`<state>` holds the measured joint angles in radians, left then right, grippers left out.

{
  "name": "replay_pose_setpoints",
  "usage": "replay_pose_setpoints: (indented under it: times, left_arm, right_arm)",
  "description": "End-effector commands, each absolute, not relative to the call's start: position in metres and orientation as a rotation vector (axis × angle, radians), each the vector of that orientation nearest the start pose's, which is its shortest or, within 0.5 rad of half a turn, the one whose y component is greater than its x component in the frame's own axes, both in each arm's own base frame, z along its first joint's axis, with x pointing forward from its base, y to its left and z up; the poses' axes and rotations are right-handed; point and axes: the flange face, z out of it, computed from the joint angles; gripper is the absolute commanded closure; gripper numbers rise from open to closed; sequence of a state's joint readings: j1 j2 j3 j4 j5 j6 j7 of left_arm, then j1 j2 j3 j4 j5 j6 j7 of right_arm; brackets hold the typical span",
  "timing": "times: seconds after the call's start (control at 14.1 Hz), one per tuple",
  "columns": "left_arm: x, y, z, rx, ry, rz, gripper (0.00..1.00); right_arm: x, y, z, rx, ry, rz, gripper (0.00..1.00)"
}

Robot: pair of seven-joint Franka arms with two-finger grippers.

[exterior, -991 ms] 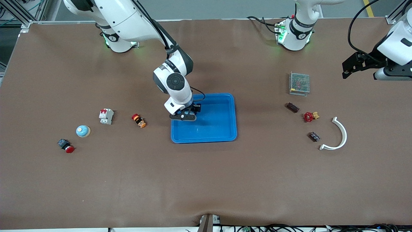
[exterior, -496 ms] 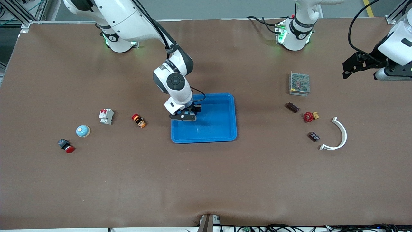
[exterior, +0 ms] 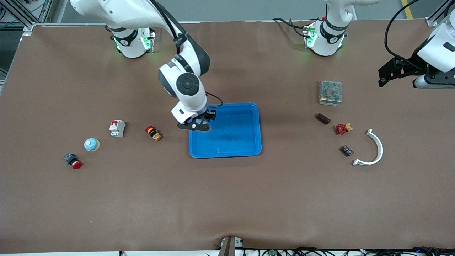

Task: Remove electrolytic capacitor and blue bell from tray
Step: 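Carry the bell with the right gripper toward the red push button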

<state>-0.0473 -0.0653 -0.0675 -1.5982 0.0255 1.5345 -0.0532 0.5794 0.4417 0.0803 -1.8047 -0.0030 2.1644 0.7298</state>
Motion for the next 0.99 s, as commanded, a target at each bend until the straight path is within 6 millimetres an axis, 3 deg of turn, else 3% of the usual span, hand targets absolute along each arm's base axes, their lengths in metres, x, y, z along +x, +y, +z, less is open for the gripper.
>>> replay_pose_setpoints:
  times: [0.0, 0.14, 0.28, 0.57, 0.71, 0.92]
  left_arm:
    - [0.524, -0.059, 0.647, -3.088, 0.077, -0.019, 0.0]
    - [0.524, -0.059, 0.647, -3.088, 0.077, -0.019, 0.0]
    - [0.524, -0.059, 0.647, -3.088, 0.077, -0.019, 0.0]
    - [0.524, -0.059, 0.647, -3.088, 0.077, -0.019, 0.0]
    - [0.524, -0.059, 0.647, -3.088, 0.075, -0.019, 0.0]
    - [0.524, -0.059, 0.647, -3.09, 0.073, -0.021, 0.0]
  right_arm:
    - [0.528, 0.343, 0.321, -3.172, -0.006, 0.148, 0.5]
    - [0.543, 0.309, 0.338, -3.167, -0.128, 0.158, 0.5]
    - [0.562, 0.26, 0.348, -3.146, -0.278, 0.159, 0.5]
    - [0.587, 0.182, 0.345, -3.107, -0.467, 0.177, 0.5]
    - [0.596, 0.152, 0.341, -3.087, -0.55, 0.182, 0.5]
    - [0.6, 0.127, 0.333, -3.095, -0.626, 0.181, 0.5]
